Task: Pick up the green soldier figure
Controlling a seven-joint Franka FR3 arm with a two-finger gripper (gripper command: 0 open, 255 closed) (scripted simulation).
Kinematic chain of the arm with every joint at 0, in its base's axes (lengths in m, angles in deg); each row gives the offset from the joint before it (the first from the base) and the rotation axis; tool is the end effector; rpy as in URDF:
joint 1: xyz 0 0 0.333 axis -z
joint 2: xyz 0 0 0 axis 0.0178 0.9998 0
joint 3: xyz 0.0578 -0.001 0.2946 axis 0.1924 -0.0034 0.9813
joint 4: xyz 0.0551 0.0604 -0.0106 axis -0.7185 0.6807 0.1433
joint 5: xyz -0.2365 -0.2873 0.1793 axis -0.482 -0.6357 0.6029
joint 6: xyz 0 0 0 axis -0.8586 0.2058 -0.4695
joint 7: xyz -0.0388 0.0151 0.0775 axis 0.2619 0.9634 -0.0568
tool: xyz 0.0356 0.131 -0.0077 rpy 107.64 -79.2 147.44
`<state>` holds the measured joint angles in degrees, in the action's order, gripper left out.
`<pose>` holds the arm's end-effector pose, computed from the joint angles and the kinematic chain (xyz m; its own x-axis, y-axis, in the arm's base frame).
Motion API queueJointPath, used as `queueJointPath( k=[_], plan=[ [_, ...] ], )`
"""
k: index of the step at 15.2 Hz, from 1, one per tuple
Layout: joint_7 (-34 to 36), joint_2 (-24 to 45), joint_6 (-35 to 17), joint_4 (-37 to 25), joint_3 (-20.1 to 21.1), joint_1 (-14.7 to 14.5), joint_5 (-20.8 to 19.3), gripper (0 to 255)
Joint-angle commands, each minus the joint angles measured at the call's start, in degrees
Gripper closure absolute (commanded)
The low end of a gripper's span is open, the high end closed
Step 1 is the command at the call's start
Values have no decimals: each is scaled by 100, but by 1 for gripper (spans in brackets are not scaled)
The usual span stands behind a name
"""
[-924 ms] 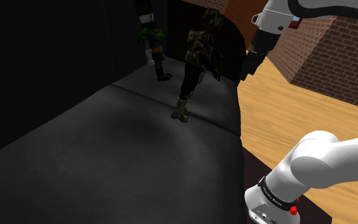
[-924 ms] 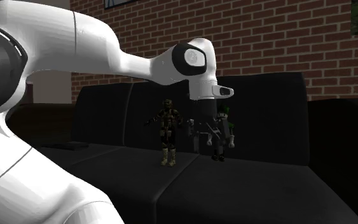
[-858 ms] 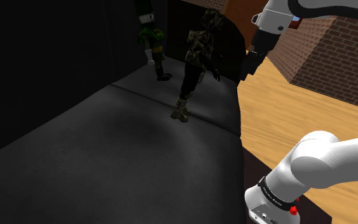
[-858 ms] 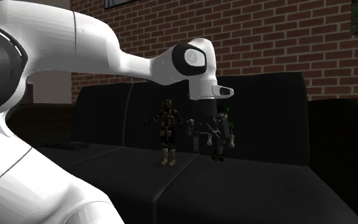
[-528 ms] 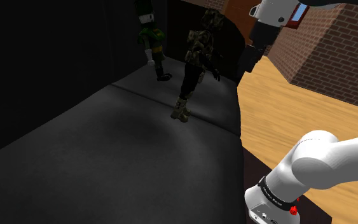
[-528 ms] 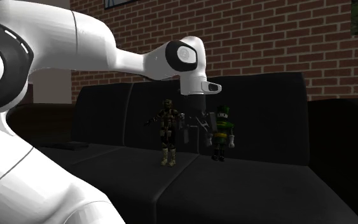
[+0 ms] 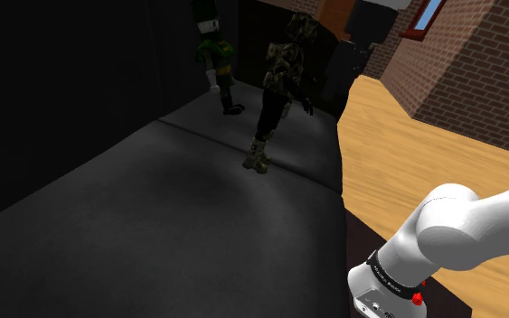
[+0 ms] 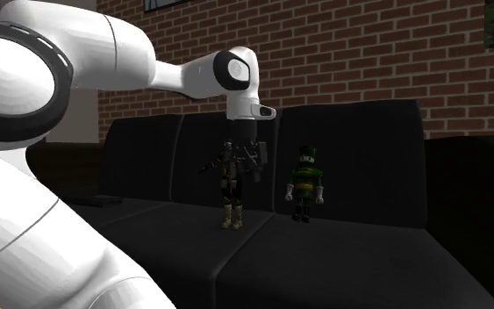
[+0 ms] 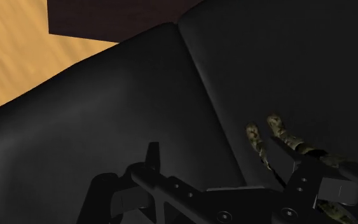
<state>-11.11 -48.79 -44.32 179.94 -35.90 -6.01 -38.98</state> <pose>0.3399 0.1469 0.6154 0.9877 0.1560 0.0121 0.1560 -0.9878 -0.0002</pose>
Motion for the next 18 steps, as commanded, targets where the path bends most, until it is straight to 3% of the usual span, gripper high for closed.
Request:
queueJointPath(
  k=[1, 13, 18],
  plan=[
    [234, 95, 68, -207, 178, -65, 172, 0],
    [1706, 1283, 465, -2211, 1306, -271, 786, 0],
    [1636, 1116, 169, -1753, 1304, -300, 840, 0]
  ],
)
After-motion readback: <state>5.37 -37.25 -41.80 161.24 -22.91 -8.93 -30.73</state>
